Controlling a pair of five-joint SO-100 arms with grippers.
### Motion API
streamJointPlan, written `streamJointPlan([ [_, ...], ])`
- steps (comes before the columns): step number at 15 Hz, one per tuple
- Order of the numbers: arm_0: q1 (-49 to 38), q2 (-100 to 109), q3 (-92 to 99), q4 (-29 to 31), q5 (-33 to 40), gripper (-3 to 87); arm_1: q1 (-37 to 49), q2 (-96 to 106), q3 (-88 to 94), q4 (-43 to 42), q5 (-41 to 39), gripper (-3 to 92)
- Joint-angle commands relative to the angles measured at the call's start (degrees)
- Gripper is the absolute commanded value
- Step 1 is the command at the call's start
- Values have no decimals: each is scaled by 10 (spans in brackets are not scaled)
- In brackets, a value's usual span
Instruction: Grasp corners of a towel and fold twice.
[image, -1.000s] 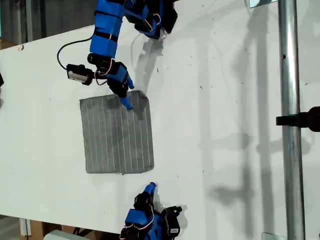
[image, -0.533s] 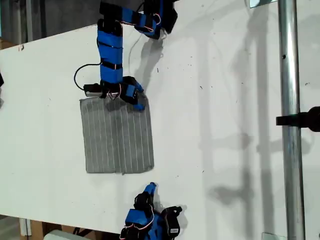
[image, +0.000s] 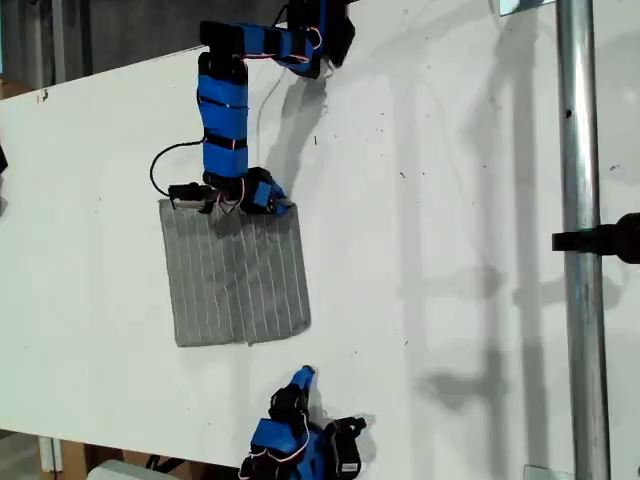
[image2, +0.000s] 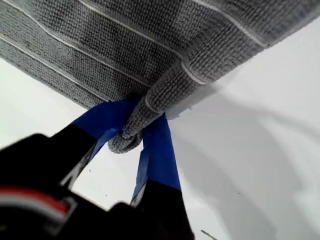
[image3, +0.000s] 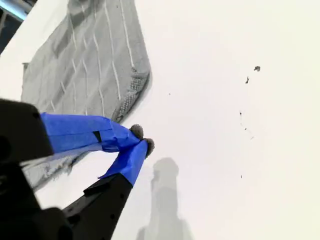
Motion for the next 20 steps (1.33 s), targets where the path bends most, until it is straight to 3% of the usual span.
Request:
streamJointPlan([
  [1, -1, -33, -106, -37, 12, -32, -13, 6, -25, -1, -17, -3],
  [5, -22, -503, -396, -82, 89, -32, -25, 7, -46, -1, -17, -3],
  [9, -39, -883, -648, -36, 105, -12, -27, 8, -55, 1, -13, -3],
  [11, -54, -956, -723, 11, 113, 300, -31, 8, -54, 4, -12, -3],
  [13, -68, -996, -731, 8, 140, 330, -33, 11, -54, 5, -11, -3],
  [17, -83, -1058, -696, -9, 127, 347, -35, 37, -49, 10, -11, -3],
  [20, -107, -1117, -664, -71, 126, 333, -38, 67, -33, 10, -9, -3],
])
